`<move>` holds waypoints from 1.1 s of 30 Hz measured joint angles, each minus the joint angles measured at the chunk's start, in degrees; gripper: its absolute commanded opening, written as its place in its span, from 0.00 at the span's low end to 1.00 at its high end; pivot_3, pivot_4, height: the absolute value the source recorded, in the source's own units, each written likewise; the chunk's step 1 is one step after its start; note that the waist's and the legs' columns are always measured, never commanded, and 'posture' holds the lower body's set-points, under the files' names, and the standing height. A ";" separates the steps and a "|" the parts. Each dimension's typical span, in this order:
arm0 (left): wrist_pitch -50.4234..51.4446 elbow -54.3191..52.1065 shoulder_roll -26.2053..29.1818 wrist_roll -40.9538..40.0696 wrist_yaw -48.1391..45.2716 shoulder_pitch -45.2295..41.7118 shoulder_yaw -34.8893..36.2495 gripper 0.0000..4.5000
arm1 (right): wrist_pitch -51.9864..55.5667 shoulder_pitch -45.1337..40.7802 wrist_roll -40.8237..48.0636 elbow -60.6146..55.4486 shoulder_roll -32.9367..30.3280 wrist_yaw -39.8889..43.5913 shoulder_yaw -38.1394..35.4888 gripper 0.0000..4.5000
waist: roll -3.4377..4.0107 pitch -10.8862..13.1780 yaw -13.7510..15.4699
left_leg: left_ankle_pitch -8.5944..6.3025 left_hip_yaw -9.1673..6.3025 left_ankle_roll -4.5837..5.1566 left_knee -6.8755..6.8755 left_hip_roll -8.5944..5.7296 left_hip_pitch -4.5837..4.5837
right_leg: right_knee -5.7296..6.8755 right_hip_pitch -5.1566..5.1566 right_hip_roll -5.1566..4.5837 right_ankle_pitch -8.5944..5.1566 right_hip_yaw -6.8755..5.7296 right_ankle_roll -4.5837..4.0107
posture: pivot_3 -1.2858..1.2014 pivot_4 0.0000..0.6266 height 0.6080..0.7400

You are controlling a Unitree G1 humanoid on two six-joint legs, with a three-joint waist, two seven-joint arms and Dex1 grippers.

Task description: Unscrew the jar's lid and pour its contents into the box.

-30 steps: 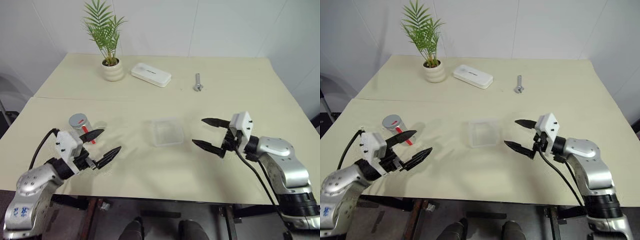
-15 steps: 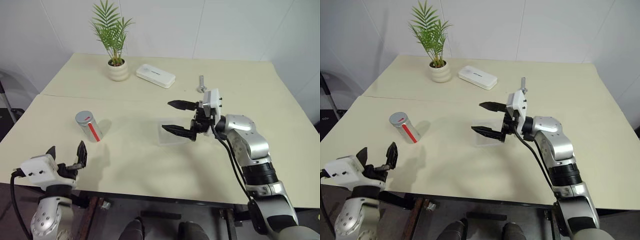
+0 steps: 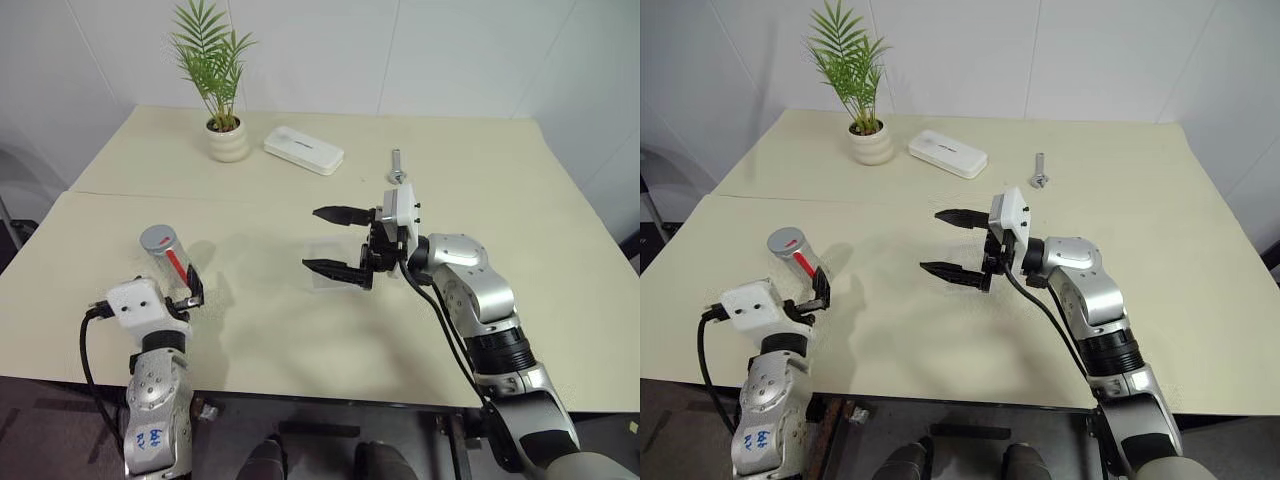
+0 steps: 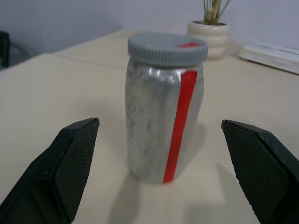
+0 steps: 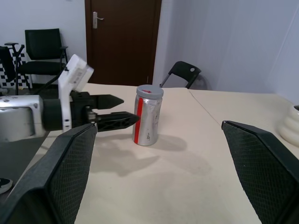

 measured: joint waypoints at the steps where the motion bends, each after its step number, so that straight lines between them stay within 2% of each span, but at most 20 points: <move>1: 0.05 0.88 0.03 0.51 0.69 -1.28 0.03 0.99 | 0.22 0.16 0.01 -0.27 0.06 -0.22 0.01 1.00 | 0.00 0.00 0.00 | 0.00 0.00 0.00 0.00 0.01 0.01 | 0.01 0.00 0.02 0.00 0.00 -0.01 | 0.52 0.24 1.00; 10: 1.32 7.81 1.78 1.07 2.92 -9.45 2.11 0.99 | 1.02 0.91 0.54 -2.26 0.53 -1.61 0.00 1.00 | 0.00 0.00 -0.01 | -0.01 0.02 -0.02 0.01 0.04 0.03 | 0.03 0.00 0.05 0.00 0.02 -0.01 | 0.52 0.24 1.00; 24: 1.13 14.89 1.40 2.01 7.13 -15.79 2.49 0.99 | 1.84 1.84 0.89 -3.51 0.55 -2.72 -0.03 1.00 | 0.00 0.00 -0.04 | -0.01 0.03 -0.05 0.02 0.04 0.04 | 0.07 0.00 0.05 0.00 0.02 -0.01 | 0.52 0.24 1.00; 27: 1.13 15.20 1.40 2.07 7.42 -16.03 2.44 0.86 | 1.85 1.83 1.14 -3.46 0.55 -2.81 -0.03 1.00 | 0.00 0.00 -0.04 | -0.01 0.03 -0.05 0.02 0.04 0.04 | 0.07 0.00 0.05 0.00 0.02 -0.01 | 0.52 0.24 1.00; 30: 1.14 15.20 1.40 2.10 7.47 -16.03 2.39 0.65 | 1.85 1.83 1.17 -3.21 0.55 -2.82 -0.03 1.00 | 0.00 0.00 -0.02 | -0.01 0.03 -0.05 0.03 0.03 0.04 | 0.07 0.00 0.05 0.00 0.02 -0.01 | 0.52 0.24 1.00; 33: 1.16 15.18 1.39 2.10 7.49 -16.01 2.40 0.63 | 1.85 1.83 1.17 -2.61 0.56 -2.81 -0.03 1.00 | 0.00 0.00 -0.03 | -0.01 0.03 -0.05 0.03 0.04 0.04 | 0.08 0.00 0.05 0.00 0.02 -0.01 | 0.52 0.24 1.00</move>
